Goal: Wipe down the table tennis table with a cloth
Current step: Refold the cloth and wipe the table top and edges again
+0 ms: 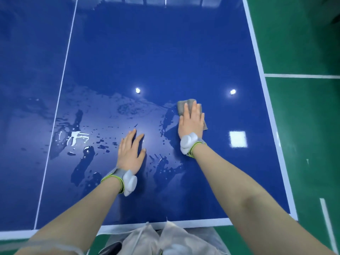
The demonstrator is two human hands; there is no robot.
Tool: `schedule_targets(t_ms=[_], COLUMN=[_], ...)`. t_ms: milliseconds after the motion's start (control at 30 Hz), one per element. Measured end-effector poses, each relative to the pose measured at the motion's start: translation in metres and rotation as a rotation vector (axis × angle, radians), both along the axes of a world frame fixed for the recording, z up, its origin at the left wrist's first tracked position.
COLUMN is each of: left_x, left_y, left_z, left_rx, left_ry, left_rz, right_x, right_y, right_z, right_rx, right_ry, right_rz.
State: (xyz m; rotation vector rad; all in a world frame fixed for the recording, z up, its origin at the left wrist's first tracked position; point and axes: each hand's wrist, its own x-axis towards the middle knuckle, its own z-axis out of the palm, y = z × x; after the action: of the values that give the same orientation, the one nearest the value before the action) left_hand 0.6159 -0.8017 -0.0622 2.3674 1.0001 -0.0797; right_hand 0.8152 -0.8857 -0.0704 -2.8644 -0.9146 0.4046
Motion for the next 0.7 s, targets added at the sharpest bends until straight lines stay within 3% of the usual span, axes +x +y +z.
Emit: schedule_targets(t_ms=[133,200,267,400,467,700], left_x=[-0.003,-0.004,-0.006,-0.006,-0.007,-0.009], left_y=[0.003,0.002,0.005,0.006,0.006,0.009], left_z=[-0.004,-0.004,-0.007,-0.009,-0.009,-0.009], left_rx=[0.02,0.008,0.008,0.007,0.002,0.006], left_ry=[-0.007,0.001,0.001,0.003,0.002,-0.009], left_rz=[-0.026,-0.053,-0.069,-0.075,-0.074,-0.103], right_x=[-0.003,0.019,0.037,0.024,0.004,-0.033], right_y=[0.007,0.0,0.003,0.029,0.044,0.044], right_z=[0.0,-0.002,-0.002,-0.001,-0.003,-0.006], right_rx=[0.031,0.046,-0.014,-0.026,-0.001,0.108], right_ry=[0.045,0.0,-0.018,-0.011,0.0,0.06], right_rz=[0.439,0.559,0.483,0.081,0.031,0.65])
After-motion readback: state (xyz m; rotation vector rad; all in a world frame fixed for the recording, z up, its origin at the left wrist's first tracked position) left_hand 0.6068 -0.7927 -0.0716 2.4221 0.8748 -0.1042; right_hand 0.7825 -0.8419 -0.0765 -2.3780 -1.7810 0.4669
